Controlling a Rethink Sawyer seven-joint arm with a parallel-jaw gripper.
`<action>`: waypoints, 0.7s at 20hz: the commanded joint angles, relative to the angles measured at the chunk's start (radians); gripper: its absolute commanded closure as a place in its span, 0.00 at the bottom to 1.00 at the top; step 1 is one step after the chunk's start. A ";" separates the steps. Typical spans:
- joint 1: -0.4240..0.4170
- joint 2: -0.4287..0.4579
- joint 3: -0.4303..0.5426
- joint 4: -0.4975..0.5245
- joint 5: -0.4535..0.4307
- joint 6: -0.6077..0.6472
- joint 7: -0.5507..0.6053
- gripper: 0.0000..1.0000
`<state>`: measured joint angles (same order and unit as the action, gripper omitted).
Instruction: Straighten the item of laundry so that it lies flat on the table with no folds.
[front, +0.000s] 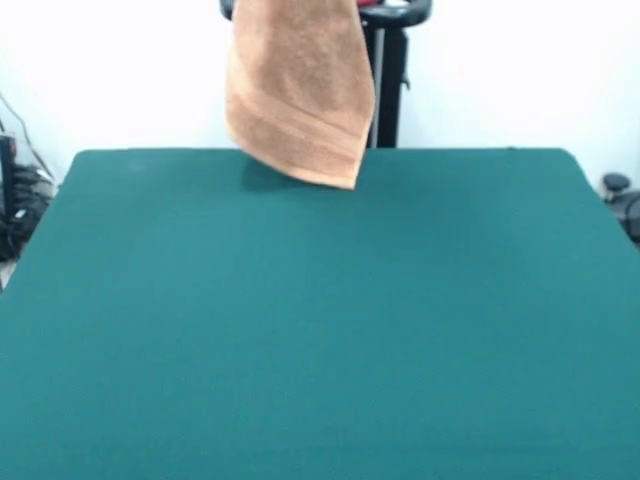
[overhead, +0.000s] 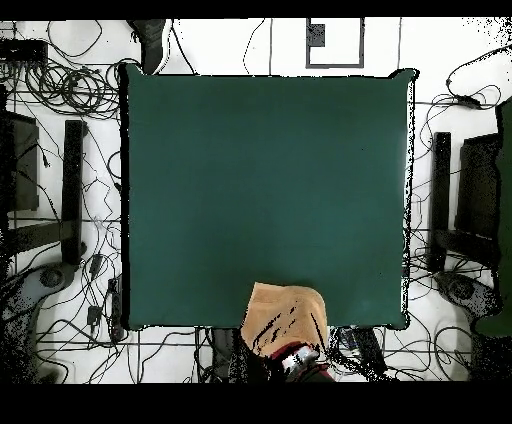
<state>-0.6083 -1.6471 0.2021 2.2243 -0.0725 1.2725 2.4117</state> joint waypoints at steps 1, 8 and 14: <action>0.037 0.032 -0.100 0.253 0.023 -0.559 -0.464 1.00; 0.041 -0.031 -0.081 0.239 0.166 -0.750 -0.724 1.00; 0.060 -0.054 -0.095 0.244 0.237 -0.838 -0.826 1.00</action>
<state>-0.5936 -1.6593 0.1752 2.3140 0.0738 0.4838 1.9624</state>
